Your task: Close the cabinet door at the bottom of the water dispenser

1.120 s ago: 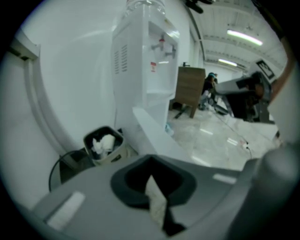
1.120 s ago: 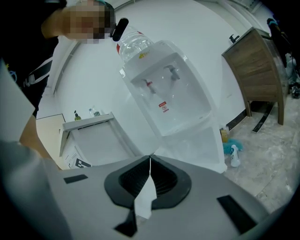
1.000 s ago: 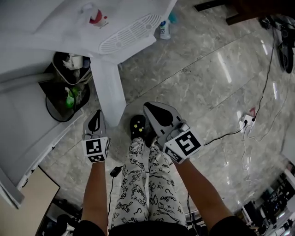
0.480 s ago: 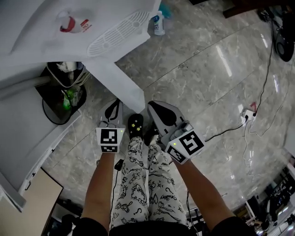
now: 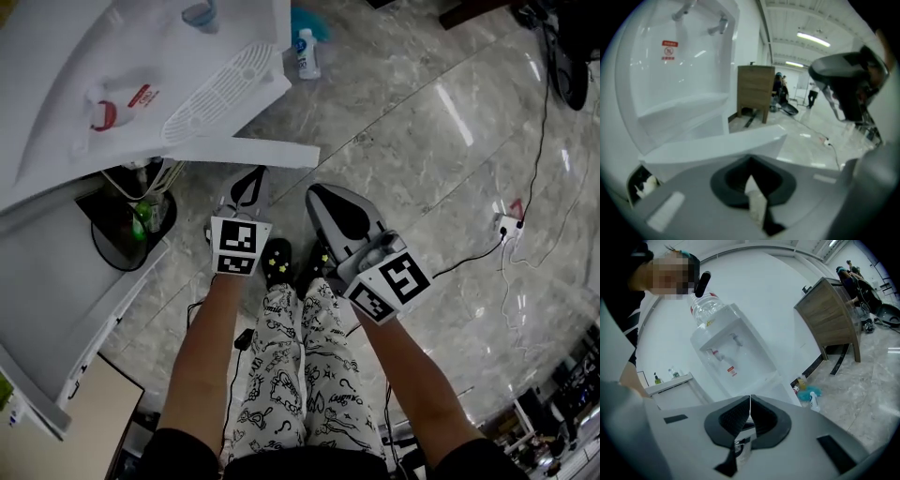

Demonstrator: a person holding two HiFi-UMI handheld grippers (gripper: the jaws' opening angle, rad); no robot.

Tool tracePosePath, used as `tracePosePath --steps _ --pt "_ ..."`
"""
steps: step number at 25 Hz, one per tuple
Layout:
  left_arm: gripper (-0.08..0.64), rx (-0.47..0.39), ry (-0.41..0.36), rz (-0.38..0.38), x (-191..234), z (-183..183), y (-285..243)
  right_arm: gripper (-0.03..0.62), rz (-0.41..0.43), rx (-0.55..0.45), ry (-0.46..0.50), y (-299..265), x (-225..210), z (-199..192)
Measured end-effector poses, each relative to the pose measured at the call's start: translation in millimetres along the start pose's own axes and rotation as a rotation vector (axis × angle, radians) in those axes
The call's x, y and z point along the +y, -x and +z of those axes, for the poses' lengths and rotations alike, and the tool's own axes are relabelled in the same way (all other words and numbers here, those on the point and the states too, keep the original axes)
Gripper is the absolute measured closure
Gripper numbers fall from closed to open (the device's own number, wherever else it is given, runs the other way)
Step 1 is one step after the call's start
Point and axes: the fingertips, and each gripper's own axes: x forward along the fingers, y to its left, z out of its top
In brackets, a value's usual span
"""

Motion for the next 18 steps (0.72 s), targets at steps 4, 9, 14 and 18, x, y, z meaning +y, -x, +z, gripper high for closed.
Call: tracePosePath --steps 4,9,14,18 --pt "0.566 0.005 0.006 0.024 10.5 13.5 -17.0 0.575 -0.011 0.008 -0.013 0.4 -6.6 1.4" --pt "0.566 0.034 0.058 0.112 51.2 10.5 -24.5 0.575 0.016 0.024 -0.005 -6.6 -10.6 7.1" --pt "0.566 0.049 0.101 0.172 77.6 6.8 -27.9 0.575 0.016 0.003 -0.011 -6.4 -15.7 18.6" --pt "0.566 0.061 0.083 0.181 87.7 10.6 -36.1 0.575 -0.022 -0.003 -0.015 1.9 -29.7 21.4"
